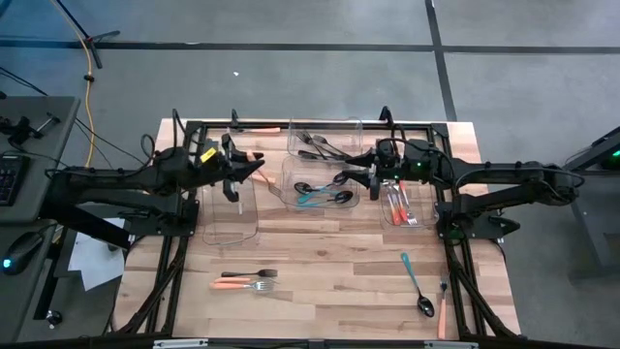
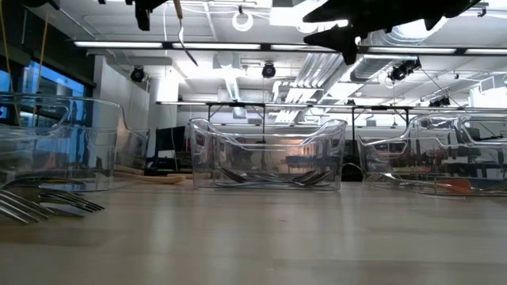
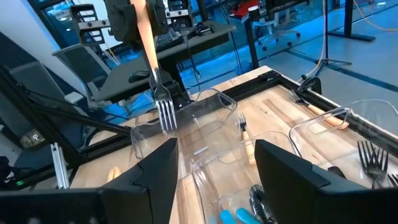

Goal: Sort silverware by color (type)
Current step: Put the light orange fork into the bottom left transparent bin

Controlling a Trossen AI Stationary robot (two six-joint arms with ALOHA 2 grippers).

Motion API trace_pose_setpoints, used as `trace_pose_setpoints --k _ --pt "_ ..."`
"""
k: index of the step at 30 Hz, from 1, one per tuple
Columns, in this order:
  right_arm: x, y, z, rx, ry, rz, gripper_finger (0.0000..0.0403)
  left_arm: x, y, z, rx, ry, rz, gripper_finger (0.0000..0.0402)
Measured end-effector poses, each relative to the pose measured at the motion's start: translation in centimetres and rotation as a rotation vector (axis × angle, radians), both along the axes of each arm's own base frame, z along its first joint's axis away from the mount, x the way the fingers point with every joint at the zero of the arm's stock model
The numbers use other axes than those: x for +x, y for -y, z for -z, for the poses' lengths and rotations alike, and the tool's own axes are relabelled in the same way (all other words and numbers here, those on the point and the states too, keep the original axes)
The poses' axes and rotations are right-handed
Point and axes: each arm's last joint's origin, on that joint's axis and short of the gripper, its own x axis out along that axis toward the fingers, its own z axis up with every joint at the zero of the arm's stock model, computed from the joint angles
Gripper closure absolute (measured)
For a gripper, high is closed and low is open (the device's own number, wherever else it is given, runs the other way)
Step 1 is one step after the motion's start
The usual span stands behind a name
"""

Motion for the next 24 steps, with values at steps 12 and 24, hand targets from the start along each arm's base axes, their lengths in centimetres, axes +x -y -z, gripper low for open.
trace_pose_setpoints --k 12,24 --pt "0.0 0.0 0.0 0.002 0.000 0.000 0.0206 -0.1 0.0 -0.1 0.007 0.001 -0.002 0.0344" --pt "0.0 0.0 0.0 0.005 -0.001 0.001 0.0206 -1.9 0.0 -1.0 -0.009 -0.178 -0.038 0.0344"
